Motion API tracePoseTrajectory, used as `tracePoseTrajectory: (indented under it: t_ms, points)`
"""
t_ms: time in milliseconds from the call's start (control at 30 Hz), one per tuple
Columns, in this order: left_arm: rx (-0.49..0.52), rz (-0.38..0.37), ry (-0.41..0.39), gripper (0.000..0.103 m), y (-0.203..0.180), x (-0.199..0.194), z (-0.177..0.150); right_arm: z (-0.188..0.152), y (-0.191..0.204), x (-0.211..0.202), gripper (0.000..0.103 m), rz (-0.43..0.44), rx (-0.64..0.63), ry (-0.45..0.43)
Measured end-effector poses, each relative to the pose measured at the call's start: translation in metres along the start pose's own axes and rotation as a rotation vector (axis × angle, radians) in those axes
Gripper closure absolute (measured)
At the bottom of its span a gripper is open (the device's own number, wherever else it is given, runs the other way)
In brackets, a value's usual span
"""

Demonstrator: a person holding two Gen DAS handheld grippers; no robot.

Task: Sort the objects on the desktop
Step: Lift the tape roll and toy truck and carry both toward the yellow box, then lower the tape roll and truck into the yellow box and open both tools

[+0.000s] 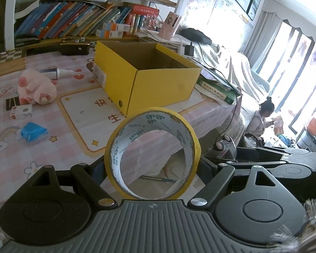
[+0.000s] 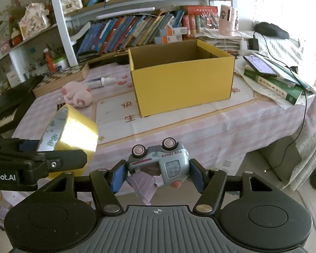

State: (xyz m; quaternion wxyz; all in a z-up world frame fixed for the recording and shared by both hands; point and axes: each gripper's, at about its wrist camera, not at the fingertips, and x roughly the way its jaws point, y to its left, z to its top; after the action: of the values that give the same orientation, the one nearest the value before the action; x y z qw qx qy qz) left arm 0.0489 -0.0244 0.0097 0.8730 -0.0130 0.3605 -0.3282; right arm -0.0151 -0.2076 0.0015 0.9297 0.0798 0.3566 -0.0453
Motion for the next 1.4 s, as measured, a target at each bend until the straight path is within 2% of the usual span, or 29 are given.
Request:
tracePoseTrajectory:
  t_ms: [733, 1067, 1400]
  points:
    - [0.032, -0.004, 0.002, 0.02, -0.027, 0.041, 0.03, 0.032, -0.041, 0.03, 0.039, 0.035, -0.006, 0.025]
    - [0.007, 0.053, -0.043, 0.02, -0.037, 0.059, 0.05, 0.062, -0.058, 0.05, 0.039, 0.09, -0.058, 0.018]
    - [-0.003, 0.137, -0.12, 0.02, -0.051, 0.071, 0.077, 0.101, -0.077, 0.065, 0.039, 0.158, -0.136, -0.043]
